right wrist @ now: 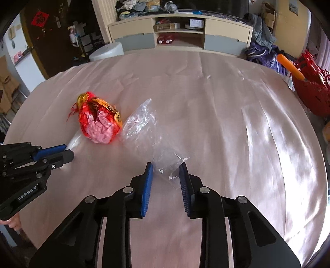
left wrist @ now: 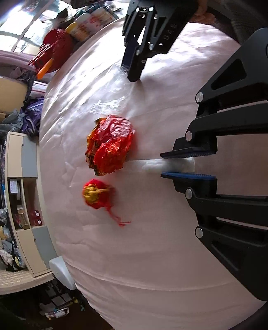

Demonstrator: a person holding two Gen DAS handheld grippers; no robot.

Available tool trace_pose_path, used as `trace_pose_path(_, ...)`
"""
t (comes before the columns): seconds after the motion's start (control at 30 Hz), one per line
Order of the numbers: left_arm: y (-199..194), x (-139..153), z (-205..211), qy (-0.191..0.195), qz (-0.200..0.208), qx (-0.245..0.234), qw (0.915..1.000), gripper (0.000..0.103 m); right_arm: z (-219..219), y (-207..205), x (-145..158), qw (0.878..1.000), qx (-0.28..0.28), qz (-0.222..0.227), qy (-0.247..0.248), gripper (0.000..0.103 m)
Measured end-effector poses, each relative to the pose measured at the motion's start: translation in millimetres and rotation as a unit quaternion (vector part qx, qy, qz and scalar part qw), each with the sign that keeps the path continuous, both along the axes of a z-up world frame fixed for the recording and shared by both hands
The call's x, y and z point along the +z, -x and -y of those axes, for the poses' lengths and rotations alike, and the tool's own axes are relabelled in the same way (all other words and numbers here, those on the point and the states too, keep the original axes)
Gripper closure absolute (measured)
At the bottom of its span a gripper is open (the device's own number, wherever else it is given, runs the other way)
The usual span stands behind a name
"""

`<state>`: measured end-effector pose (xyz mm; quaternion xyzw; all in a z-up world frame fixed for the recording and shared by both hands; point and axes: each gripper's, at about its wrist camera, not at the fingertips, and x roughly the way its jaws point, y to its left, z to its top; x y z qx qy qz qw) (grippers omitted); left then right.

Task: Collect trash
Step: 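Grasp the white tube with the left tool while the right tool grasps the clear bag, then carry the tube and clear bag to the bin and release both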

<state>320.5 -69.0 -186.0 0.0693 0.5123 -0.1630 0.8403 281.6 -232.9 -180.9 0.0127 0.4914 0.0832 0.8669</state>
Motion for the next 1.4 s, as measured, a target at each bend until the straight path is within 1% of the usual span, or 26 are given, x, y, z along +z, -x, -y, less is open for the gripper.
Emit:
trace_pose_path(0.07,12.5,2.1,-3.6,0.002,-0.005,0.0,1.0,0.091,0.4,11.6,1.9,1.0,0.0,-0.004,-0.006,0.078)
trace_pose_path(0.17,34.1,11.3,-9.4,0.005,0.0,0.004,1.0,0.091,0.0,32.8,10.1,1.0,-0.002,0.001,-0.01,0.079)
trace_pose_path(0.37,83.7,38.4,-20.7,0.016,0.019,0.013,0.9996,0.091,-4.8,74.0,29.1,1.0,0.001,0.019,-0.011,0.08)
trace_pose_path(0.53,124.6,55.0,-31.4,0.031,0.031,0.022,0.9988,0.091,-9.5,109.9,45.0,0.999,0.005,0.033,-0.015,0.08)
trace_pose_path(0.63,149.6,59.4,-38.0,0.039,0.033,0.025,0.9984,0.091,-10.9,129.6,55.3,0.999,0.01,0.044,-0.014,0.08)
trace_pose_path(0.83,196.1,49.8,-42.0,0.044,0.023,0.029,0.9983,0.091,-17.0,172.4,65.5,0.998,0.016,0.055,-0.002,0.08)
trace_pose_path(0.93,219.2,41.6,-46.0,0.049,0.017,0.033,0.9981,0.091,-19.7,191.8,61.7,0.998,0.022,0.052,-0.005,0.08)
trace_pose_path(1.07,243.7,28.6,-49.5,0.051,0.009,0.036,0.998,0.091,-23.1,216.3,47.3,0.999,0.027,0.038,-0.016,0.08)
trace_pose_path(1.23,268.8,9.2,-49.4,0.052,-0.005,0.038,0.9979,0.091,-29.9,239.3,16.8,0.999,0.032,0.004,-0.032,0.08)
trace_pose_path(1.4,283.4,-12.2,-47.1,0.053,-0.025,0.038,0.9976,0.091,-41.5,253.5,-14.0,0.998,0.039,-0.031,-0.038,0.08)
